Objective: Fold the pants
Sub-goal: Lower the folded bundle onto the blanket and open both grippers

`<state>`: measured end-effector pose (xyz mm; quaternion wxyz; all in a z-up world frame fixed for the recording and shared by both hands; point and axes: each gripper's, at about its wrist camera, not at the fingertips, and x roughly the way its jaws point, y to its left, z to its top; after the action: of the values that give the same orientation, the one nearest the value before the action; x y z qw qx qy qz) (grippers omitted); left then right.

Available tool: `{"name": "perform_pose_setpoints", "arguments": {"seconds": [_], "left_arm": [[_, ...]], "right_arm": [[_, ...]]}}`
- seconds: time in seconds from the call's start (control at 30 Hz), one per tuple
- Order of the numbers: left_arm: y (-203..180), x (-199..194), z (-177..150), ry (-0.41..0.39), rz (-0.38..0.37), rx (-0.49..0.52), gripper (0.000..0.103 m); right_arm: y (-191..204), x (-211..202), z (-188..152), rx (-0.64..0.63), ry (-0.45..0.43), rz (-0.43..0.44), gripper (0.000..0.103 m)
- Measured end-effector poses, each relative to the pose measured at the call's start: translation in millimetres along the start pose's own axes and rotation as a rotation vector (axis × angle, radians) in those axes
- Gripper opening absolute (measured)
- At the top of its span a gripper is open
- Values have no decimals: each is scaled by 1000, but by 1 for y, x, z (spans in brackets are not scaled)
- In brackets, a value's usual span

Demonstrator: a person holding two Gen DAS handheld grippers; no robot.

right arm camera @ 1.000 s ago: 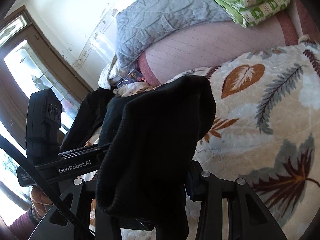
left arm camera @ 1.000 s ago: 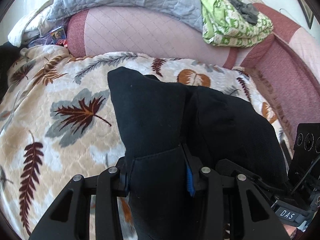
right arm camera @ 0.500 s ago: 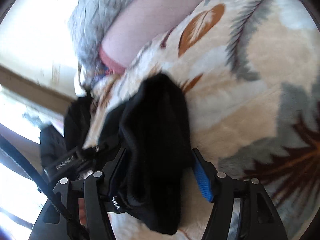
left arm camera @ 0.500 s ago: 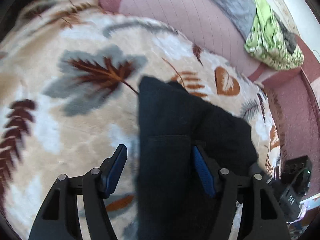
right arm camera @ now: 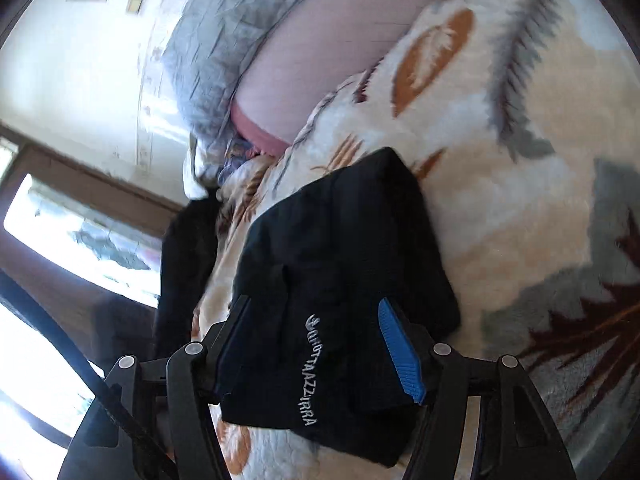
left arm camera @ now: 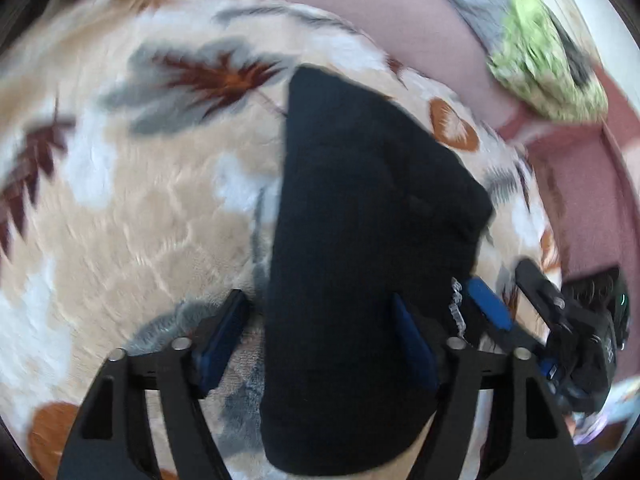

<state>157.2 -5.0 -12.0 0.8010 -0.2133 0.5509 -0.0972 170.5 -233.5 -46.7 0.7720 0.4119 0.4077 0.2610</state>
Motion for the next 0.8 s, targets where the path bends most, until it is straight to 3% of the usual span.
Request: {"name": "perform_pose_setpoints", "arguments": {"seconds": [0.07, 0.2, 0.4, 0.5, 0.63, 0.8], "left_arm": [[-1, -6, 0, 0, 1, -4, 75], [-12, -38, -10, -57, 25, 24, 75], [-32, -109, -59, -226, 103, 146, 75], [-41, -139, -90, -328, 179, 196, 76], [-53, -179, -134, -532, 313, 260, 86], [-52, -223, -181, -774, 427, 214, 103]], "right_arm": [[-3, -5, 3, 40, -11, 4, 71], [5, -28, 3, 4, -64, -7, 74], [20, -70, -17, -9, -125, -17, 75], [41, -92, -34, -95, -169, -66, 78], [61, -123, -74, -184, -236, -100, 81], [66, -135, -127, -251, -240, -185, 81]]}}
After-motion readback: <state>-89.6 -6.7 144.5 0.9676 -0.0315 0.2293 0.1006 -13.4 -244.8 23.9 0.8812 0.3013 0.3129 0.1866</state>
